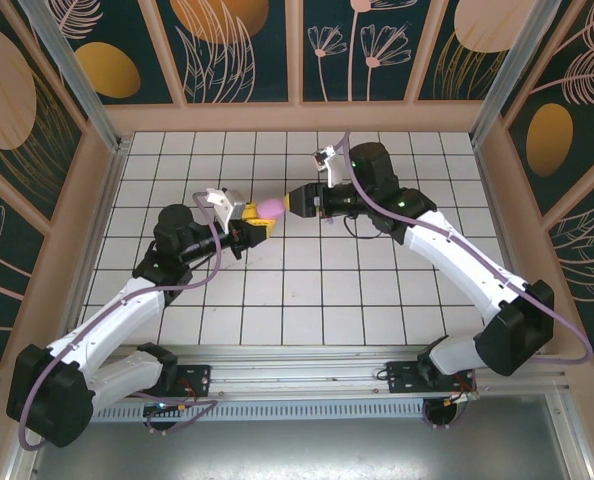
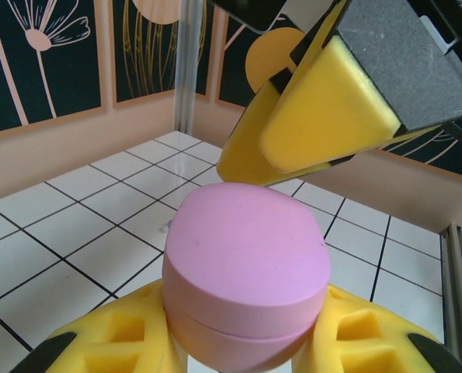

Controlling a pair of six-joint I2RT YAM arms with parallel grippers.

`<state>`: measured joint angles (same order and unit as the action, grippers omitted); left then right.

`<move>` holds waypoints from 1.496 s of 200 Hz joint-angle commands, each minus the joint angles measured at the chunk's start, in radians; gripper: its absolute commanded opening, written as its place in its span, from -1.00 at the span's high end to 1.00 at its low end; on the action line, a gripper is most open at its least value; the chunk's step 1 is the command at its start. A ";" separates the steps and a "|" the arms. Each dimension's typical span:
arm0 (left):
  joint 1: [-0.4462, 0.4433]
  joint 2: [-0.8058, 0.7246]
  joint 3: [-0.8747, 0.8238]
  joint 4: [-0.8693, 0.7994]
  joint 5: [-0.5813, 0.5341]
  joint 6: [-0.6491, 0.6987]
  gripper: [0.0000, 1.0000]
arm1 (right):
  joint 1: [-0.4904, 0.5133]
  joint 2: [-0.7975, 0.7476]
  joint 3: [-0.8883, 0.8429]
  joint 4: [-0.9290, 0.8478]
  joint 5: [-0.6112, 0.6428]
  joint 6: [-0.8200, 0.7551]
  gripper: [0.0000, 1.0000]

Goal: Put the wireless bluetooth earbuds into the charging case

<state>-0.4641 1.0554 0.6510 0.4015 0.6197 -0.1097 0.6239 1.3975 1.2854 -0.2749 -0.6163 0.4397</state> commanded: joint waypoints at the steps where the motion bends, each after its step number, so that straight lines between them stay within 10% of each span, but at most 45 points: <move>1: -0.005 -0.012 0.029 0.047 0.011 0.003 0.89 | -0.004 -0.014 -0.030 0.136 -0.096 0.102 -0.17; 104: -0.005 0.006 0.022 0.083 -0.012 -0.002 0.88 | 0.011 0.098 -0.069 0.264 -0.289 0.280 -0.23; 151: -0.005 0.011 0.009 0.077 -0.032 0.005 0.84 | 0.006 0.109 -0.102 0.377 -0.310 0.354 0.37; 190: -0.005 0.000 0.006 0.022 -0.079 0.041 0.16 | -0.009 0.129 -0.101 0.419 -0.303 0.387 0.60; 229: -0.004 -0.034 0.007 -0.113 -0.320 0.070 -0.44 | -0.050 0.178 -0.032 0.303 -0.105 0.353 0.67; 299: 0.016 -0.142 -0.036 -0.260 -0.756 0.038 -0.55 | -0.072 0.587 0.282 0.254 -0.005 0.380 0.67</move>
<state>-0.4625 0.9573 0.6411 0.1967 0.0330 -0.0566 0.5503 1.8397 1.4132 0.0174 -0.6426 0.8188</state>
